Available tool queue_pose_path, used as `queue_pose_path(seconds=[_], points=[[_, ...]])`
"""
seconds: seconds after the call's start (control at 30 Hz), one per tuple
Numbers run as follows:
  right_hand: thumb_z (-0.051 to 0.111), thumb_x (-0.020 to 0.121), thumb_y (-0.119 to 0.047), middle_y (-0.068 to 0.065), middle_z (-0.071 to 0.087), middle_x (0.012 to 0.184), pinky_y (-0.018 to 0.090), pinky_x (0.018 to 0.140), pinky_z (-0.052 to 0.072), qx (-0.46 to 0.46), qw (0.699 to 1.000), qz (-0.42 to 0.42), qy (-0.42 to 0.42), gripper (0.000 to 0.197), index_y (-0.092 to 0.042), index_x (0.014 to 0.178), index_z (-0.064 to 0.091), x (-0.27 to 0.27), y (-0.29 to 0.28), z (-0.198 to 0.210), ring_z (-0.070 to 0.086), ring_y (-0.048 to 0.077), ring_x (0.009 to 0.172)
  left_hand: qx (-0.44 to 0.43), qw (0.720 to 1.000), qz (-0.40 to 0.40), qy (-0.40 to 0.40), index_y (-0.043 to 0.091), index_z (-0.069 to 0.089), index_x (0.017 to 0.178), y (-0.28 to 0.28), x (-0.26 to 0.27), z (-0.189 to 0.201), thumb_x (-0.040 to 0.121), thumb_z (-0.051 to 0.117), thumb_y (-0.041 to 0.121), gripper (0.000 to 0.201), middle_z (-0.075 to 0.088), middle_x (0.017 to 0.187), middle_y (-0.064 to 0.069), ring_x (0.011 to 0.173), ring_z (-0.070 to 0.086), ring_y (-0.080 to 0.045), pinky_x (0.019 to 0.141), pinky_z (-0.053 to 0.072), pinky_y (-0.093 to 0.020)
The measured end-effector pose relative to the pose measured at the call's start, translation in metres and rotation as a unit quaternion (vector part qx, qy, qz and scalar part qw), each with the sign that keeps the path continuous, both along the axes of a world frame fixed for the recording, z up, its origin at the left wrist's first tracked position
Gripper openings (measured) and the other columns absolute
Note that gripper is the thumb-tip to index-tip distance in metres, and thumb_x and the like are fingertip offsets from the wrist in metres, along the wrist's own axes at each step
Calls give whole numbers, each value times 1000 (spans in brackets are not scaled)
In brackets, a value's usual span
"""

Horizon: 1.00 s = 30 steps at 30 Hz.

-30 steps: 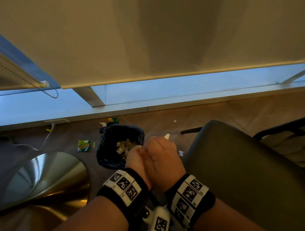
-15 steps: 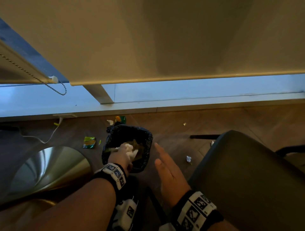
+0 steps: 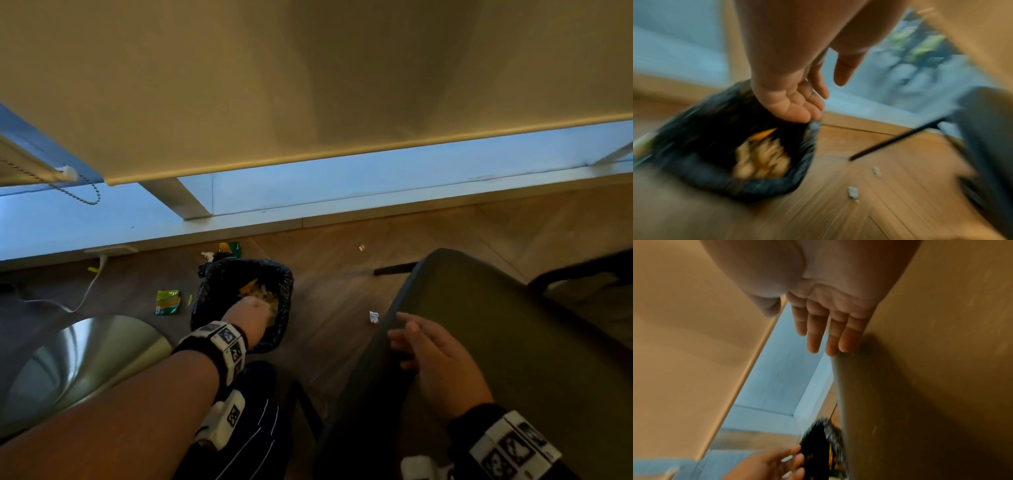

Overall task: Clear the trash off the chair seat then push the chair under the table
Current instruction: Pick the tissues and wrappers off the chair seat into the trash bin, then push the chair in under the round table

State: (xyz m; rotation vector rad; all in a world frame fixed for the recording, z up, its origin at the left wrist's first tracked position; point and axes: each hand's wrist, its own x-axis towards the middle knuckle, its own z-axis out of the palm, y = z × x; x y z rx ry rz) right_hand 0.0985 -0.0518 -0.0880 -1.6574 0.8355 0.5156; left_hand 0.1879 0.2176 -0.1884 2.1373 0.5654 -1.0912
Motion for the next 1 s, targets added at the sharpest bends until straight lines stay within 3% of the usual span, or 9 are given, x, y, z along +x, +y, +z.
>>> queue_pose_path(seconds=[0.07,0.13,0.27,0.37,0.47,0.63,0.83,0.9,1.0], points=[[48,100,-23,1,73,99,38,82,53,-23,1000,-15,-7,21,-31,103,67,-9,-21,17,67,19,95,-19,997,-53,-44,21,63,103,-33,1,47,93,49,26,18,66,98,-8,88,62,-25,85,54,-39],[50,99,-22,2,73,98,37,80,52,-43,999,-11,-13,19,-26,107,67,-21,-44,38,67,19,93,-33,985,-154,-73,24,61,103,-66,-1,94,93,50,29,15,64,93,-1,80,60,-18,73,50,-34],[50,96,-37,-4,70,99,41,86,54,-130,990,57,-6,18,-31,104,65,-54,-100,79,65,16,93,-15,945,-285,-157,22,63,108,-122,-12,175,93,51,32,21,63,109,1,94,55,-16,84,43,-34],[50,93,-46,-3,70,99,45,87,54,-183,976,121,14,21,-32,100,64,-89,-132,111,65,18,91,-27,930,-286,-229,24,64,102,-156,-54,230,91,54,32,16,63,103,3,97,57,-18,89,46,-36],[53,89,-51,-3,70,97,47,88,54,-195,970,144,32,20,-33,88,62,-138,-157,141,65,19,90,-69,927,-303,-210,29,63,102,-188,-130,269,89,55,39,18,65,100,6,92,61,-16,88,50,-38],[54,90,-51,0,68,105,42,91,52,-216,953,184,102,31,-26,106,65,-231,-185,164,63,20,97,-72,851,-506,-124,28,62,110,-236,-243,279,90,53,44,27,65,111,4,98,60,-17,87,48,-33],[55,88,-54,1,69,100,41,89,53,-223,954,148,132,35,-23,100,66,-322,-184,173,64,22,94,-56,812,-579,-54,25,60,114,-228,-347,255,90,47,50,36,64,114,-1,100,59,-21,92,49,-42],[53,91,-52,-1,66,96,35,83,50,-262,933,196,151,31,-23,99,65,-347,-173,179,61,19,90,-31,800,-598,-32,25,63,109,-215,-375,251,92,36,56,44,64,110,-2,99,59,-22,91,48,-43],[45,90,-56,-3,60,95,37,85,48,-297,873,319,219,40,-24,103,65,-387,-160,175,59,20,95,19,785,-605,-134,24,64,94,-201,-398,254,92,23,58,53,64,95,-1,87,57,-24,86,43,-45]])
